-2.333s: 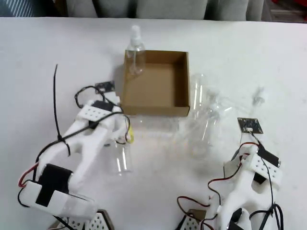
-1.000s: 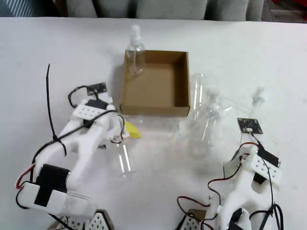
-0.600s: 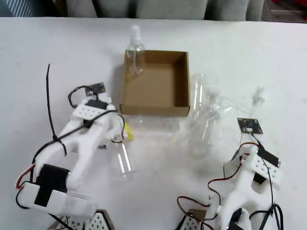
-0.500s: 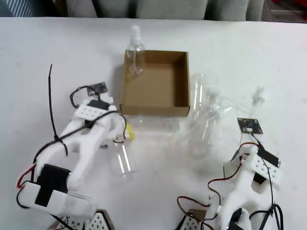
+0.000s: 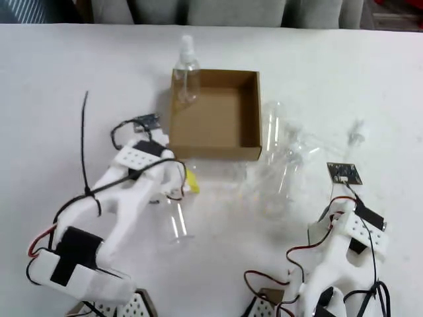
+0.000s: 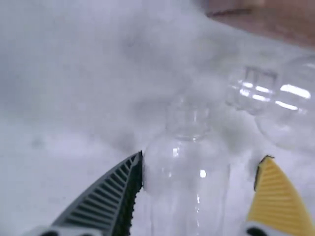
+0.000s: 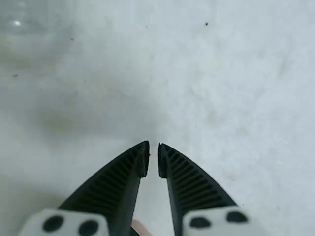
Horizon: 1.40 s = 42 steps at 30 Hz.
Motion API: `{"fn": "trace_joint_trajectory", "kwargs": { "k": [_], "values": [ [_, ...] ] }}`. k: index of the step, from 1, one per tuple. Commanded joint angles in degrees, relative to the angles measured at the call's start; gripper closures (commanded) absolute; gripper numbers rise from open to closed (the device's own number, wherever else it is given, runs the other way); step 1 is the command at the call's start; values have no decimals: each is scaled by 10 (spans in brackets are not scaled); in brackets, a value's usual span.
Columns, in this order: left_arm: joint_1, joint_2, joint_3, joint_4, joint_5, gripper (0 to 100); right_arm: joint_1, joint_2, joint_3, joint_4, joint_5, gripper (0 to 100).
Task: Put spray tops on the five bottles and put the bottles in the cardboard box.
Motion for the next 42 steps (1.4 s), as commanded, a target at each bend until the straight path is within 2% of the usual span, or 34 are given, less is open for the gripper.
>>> {"fn": "trace_joint_trajectory", "kwargs": {
  "k": [1, 4, 9, 12, 14, 21, 26, 29, 33, 39, 42],
  "values": [
    [15, -27, -19, -12, 7, 658, -5, 1, -3, -5, 6, 978],
    [17, -27, -19, -18, 6, 721, -5, 1, -3, -5, 6, 978],
    [10, -26, -10, -58, 3, 995, -5, 1, -3, -5, 6, 978],
    [7, -27, 11, -75, 2, 924, -5, 1, -3, -5, 6, 978],
    [7, -31, 18, -73, -24, 928, -5, 1, -3, -5, 6, 978],
    [8, -32, 12, -6, -275, 980, -5, 1, -3, -5, 7, 978],
    [12, -32, 12, 6, -374, 980, -5, 1, -3, -5, 7, 978],
    [7, -32, 7, -16, -353, 976, -5, 1, -3, -5, 7, 978],
    [-23, -31, 3, -32, -273, 954, -5, 1, -3, -5, 7, 978],
    [-30, -32, 3, -4, -246, 695, -5, 1, -3, -5, 7, 978],
    [-30, -32, 3, -4, -246, 685, -5, 1, -3, -5, 7, 978]
  ]
}}
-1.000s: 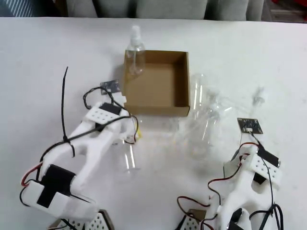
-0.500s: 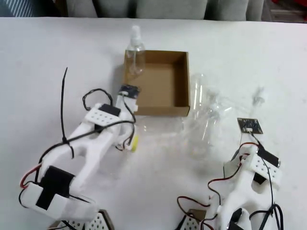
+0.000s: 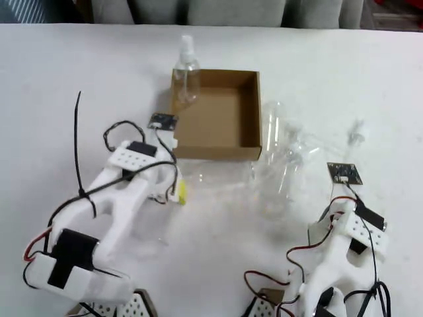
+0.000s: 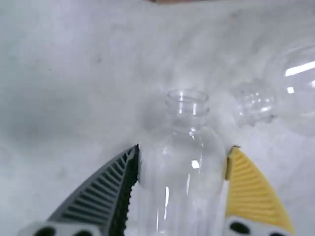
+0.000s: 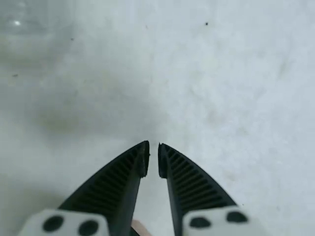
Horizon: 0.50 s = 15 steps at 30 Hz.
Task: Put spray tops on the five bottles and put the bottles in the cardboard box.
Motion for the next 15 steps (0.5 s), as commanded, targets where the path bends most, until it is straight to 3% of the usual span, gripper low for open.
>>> {"fn": "trace_joint_trajectory", "kwargs": {
  "k": [1, 7, 15],
  "values": [
    [-7, -22, -14, 9, 8, 701, -5, 1, -3, -5, 7, 978],
    [-25, -22, -41, 12, 5, 825, -5, 1, -3, -5, 7, 978],
    [-24, -18, -70, 38, 4, 823, -5, 1, -3, -5, 7, 978]
  ]
}}
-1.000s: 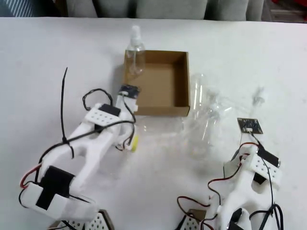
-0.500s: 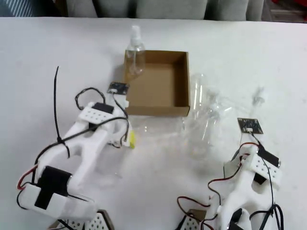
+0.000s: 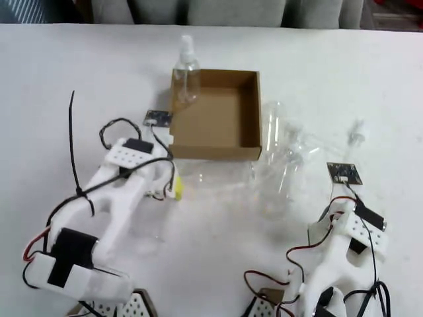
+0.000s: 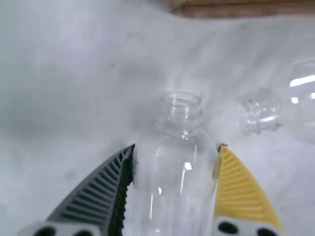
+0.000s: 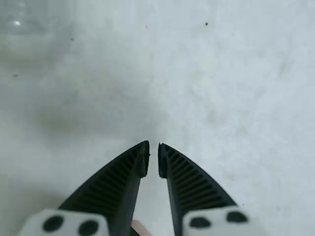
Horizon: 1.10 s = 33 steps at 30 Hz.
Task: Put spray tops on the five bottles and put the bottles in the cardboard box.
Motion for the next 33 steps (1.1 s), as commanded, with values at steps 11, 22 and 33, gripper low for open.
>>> {"fn": "trace_joint_trajectory", "kwargs": {
  "k": [11, 22, 33],
  "values": [
    [-7, -18, -68, 60, 4, 676, -5, 1, -3, -5, 7, 978],
    [-14, -17, -70, 19, 4, 676, -5, 1, -3, -5, 7, 978],
    [-9, -16, -74, 11, 4, 676, -5, 1, -3, -5, 7, 978]
  ]
}}
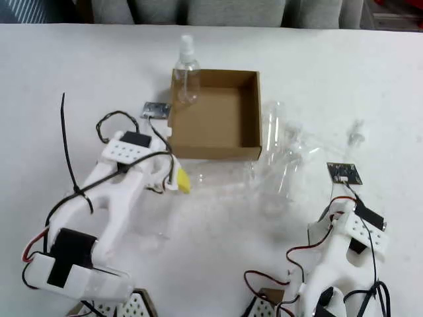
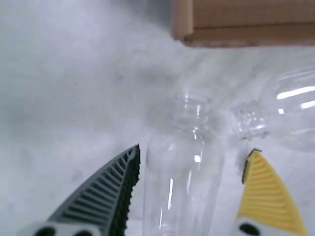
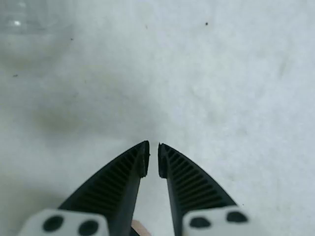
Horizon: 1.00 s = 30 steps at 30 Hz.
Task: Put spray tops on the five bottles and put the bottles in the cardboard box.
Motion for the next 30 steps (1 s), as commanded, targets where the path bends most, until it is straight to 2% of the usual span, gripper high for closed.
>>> {"fn": "trace_joint_trajectory", "kwargs": {
  "k": [1, 8, 14, 16, 19, 21, 30],
  "values": [
    [-2, -15, -34, -25, 3, 676, -5, 1, -3, -5, 7, 978],
    [-7, 53, -86, -6, 4, 676, -5, 1, -3, -5, 7, 978],
    [-3, 58, -90, 10, 4, 688, -4, 1, -3, -5, 7, 978],
    [-2, 59, -90, 10, 4, 753, -4, 1, -3, -5, 7, 978],
    [-3, 57, -90, 22, -6, 911, -5, 1, -3, -5, 7, 978],
    [-6, 57, -92, 27, -30, 949, -5, 1, -3, -5, 7, 978],
    [-7, 57, -89, 29, -8, 747, -5, 1, -3, -5, 7, 978]
  ]
}}
